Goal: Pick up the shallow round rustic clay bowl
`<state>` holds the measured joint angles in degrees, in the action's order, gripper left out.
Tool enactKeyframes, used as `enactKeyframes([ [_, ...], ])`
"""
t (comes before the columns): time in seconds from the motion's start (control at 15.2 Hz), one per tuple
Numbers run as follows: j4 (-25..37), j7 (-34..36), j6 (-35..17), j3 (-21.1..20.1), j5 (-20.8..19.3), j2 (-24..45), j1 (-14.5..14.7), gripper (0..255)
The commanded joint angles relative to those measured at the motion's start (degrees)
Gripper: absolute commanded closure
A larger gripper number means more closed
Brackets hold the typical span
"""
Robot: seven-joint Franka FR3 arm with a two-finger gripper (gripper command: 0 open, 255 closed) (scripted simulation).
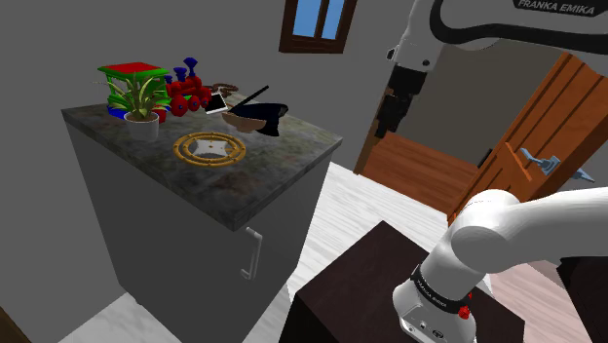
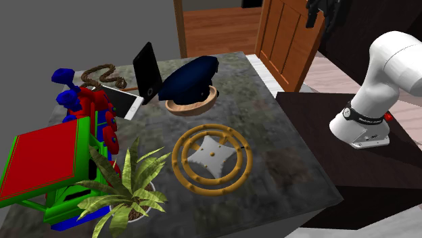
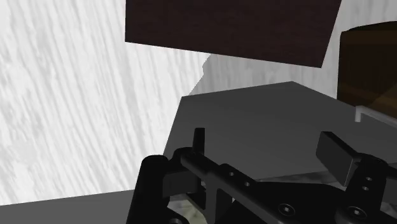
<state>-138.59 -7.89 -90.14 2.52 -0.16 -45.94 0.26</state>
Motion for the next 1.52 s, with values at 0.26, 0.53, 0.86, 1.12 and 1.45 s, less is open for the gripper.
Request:
enactKeyframes([
  [0.26,5.7,2.5,-2.5,-3.8,0.2,8.4,1.5,0],
  [0.53,12.4,5.1,-4.0,-7.4,-0.5,17.0,2.6,0],
  [0.86,22.2,8.8,-4.3,-11.7,-2.8,27.9,3.7,0],
  [1.12,31.3,11.9,-3.1,-14.9,-5.9,37.1,4.7,0],
  [1.45,44.9,15.6,0.3,-18.2,-11.1,49.4,7.0,0],
])
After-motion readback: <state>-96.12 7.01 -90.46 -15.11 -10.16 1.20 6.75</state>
